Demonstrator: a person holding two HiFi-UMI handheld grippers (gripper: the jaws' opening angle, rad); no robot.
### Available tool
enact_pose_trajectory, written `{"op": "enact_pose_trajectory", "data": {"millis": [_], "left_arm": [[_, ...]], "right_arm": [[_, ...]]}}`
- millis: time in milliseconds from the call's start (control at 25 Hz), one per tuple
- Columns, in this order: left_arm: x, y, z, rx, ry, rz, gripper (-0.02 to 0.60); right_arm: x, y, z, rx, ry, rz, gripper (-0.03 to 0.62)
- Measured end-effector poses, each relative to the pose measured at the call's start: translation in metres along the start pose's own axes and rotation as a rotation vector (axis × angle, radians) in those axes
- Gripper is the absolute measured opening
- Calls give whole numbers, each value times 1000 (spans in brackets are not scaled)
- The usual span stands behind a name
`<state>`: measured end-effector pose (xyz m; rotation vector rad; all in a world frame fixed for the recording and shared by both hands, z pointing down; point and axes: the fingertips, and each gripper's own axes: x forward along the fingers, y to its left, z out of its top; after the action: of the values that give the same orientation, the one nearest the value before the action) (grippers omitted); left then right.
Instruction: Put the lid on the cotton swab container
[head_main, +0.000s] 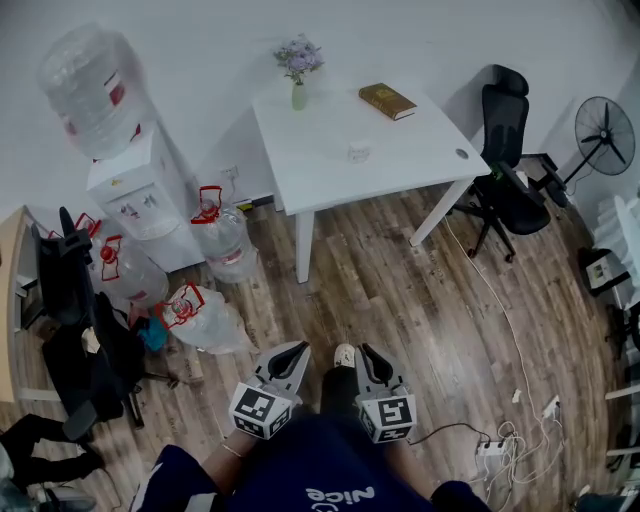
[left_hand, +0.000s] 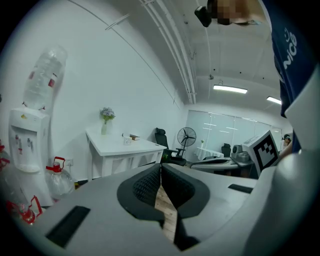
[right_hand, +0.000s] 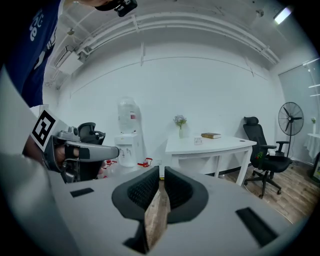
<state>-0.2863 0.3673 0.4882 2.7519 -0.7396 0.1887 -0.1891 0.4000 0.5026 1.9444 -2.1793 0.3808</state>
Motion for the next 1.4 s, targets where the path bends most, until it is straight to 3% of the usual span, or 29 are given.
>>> {"op": "enact_pose_trajectory", "data": {"millis": [360, 640, 840, 1120, 1400], "left_arm": [[105, 6, 31, 79, 36, -18, 21], [190, 6, 54, 43, 28, 14, 21], [230, -6, 57, 65, 34, 29, 21], [259, 3, 62, -61, -11, 83, 21], [270, 43, 59, -86, 4, 128, 21]], "right_arm": [[79, -85, 37, -30, -27, 116, 57], [119, -158, 54, -44, -19, 195, 57], [133, -194, 53, -41, -1, 245, 57], [149, -224, 55, -28, 14, 267, 57], [177, -225, 55, -5, 28, 271, 57]]}}
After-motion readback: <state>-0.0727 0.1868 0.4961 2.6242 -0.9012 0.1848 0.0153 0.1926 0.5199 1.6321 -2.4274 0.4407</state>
